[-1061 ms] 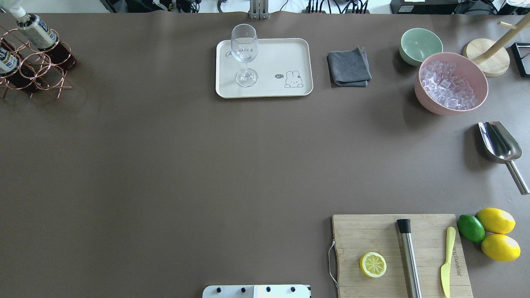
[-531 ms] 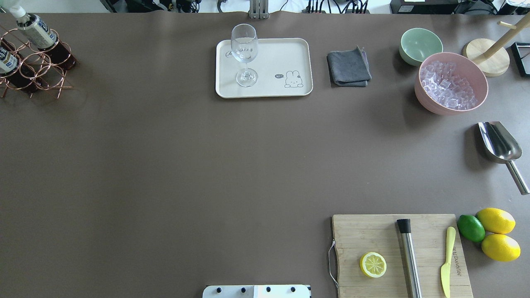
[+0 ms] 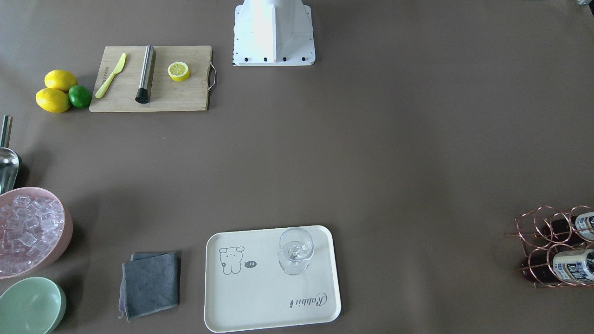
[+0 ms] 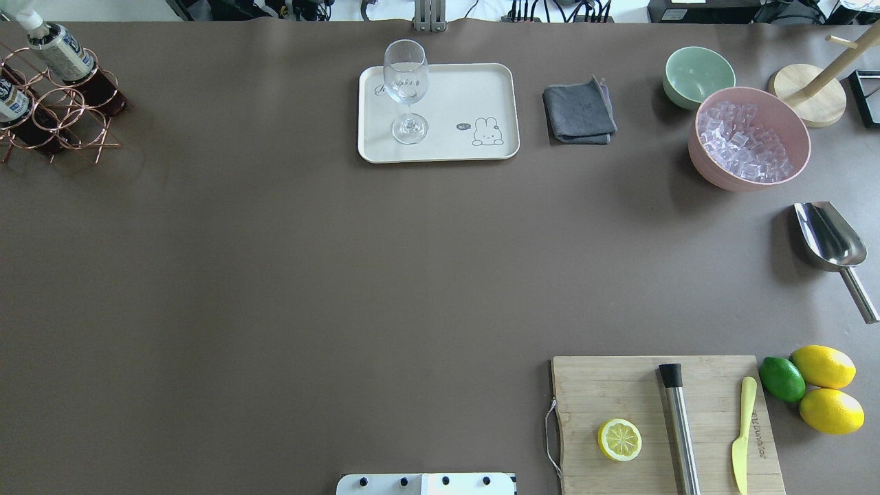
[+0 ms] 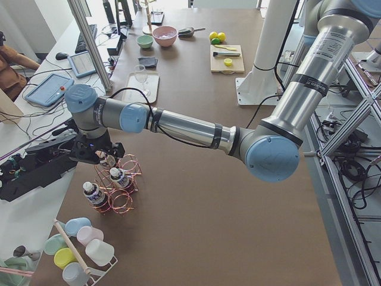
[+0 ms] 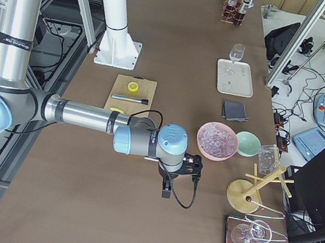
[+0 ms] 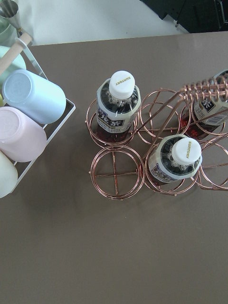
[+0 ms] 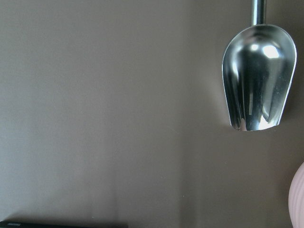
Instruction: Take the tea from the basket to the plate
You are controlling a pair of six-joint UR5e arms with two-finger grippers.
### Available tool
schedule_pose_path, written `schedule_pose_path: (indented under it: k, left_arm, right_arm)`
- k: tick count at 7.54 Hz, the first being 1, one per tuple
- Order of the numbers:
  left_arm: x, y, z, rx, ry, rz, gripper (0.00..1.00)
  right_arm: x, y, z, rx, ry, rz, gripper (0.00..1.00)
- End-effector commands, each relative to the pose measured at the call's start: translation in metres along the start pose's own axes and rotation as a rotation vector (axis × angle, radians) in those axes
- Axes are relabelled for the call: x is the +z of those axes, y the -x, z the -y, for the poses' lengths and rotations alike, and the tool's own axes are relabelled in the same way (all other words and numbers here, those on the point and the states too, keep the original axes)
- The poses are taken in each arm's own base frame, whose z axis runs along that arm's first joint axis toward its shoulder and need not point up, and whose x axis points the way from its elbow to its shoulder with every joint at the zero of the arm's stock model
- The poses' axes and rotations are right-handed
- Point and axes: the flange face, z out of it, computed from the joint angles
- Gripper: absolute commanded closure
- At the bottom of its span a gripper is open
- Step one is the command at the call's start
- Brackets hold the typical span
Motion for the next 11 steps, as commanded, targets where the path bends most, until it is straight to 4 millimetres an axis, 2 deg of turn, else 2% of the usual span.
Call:
schedule_pose_path:
  k: [1, 4, 6, 8, 11]
  left_arm:
    - [0.006, -0.003, -0.007, 0.014, -0.02, 0.005, 0.01]
    - [0.016, -0.019, -0.01, 0.019, -0.019, 0.014, 0.02]
    - [0.02, -0.021, -0.011, 0.009, -0.054, 0.015, 0.03]
    - [0.025, -0.021, -0.011, 0.009, -0.056, 0.022, 0.19]
    - [0.027, -0.02, -0.012, 0.017, -0.055, 0.018, 0.24]
  right_arm:
    - [0.0, 0.0, 0.0, 0.0, 0.0, 0.0, 0.0]
    - [0.001, -0.001, -0.001, 0.003, 0.002, 0.0, 0.0]
    - [0.001, -0.001, -0.001, 0.001, 0.002, 0.0, 0.0]
    - [0.0, 0.0, 0.0, 0.002, 0.0, 0.0, 0.0]
    - [0.001, -0.001, -0.001, 0.002, 0.003, 0.0, 0.0]
